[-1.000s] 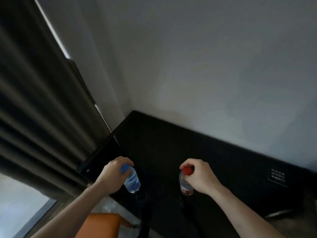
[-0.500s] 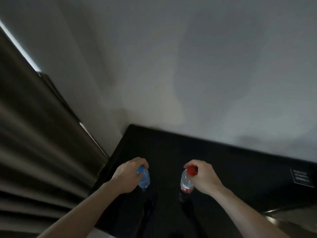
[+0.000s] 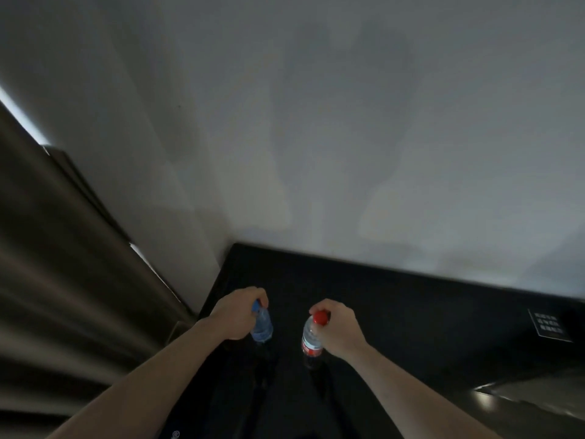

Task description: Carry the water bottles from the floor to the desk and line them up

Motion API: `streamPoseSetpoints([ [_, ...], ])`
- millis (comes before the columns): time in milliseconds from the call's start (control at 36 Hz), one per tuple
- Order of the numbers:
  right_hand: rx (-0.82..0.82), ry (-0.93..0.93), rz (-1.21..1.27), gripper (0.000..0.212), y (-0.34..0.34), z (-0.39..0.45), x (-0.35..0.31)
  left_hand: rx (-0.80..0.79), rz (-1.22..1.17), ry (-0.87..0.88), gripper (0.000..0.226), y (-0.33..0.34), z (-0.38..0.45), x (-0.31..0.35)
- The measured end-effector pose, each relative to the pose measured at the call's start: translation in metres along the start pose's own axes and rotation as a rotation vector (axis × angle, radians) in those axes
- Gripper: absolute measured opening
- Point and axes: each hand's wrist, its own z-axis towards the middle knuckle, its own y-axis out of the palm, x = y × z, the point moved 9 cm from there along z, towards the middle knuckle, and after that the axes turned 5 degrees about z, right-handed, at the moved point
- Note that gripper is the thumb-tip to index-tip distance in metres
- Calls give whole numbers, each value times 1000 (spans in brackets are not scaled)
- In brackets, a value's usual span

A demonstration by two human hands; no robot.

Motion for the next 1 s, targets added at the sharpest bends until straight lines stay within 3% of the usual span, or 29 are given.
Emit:
streamPoseSetpoints([
  [306,-20,-38,-65,30,12,-2,-4,50,9,32,18,0,3,-7],
  [472,-68,-41,-101,38,11,-6,-2,8,32,-15,35,4,-5,-11],
  [667,-76,-85,-67,55,-9,-31,-7,147,70,-83,51,-18,-40,0],
  [861,29,-127,-23,58,-73,-92,15,298,-6,-86,54,-39,-94,71],
  [1000,112,-76,-80,59,-138,-163,56,306,-7,43,58,-15,-114,168],
])
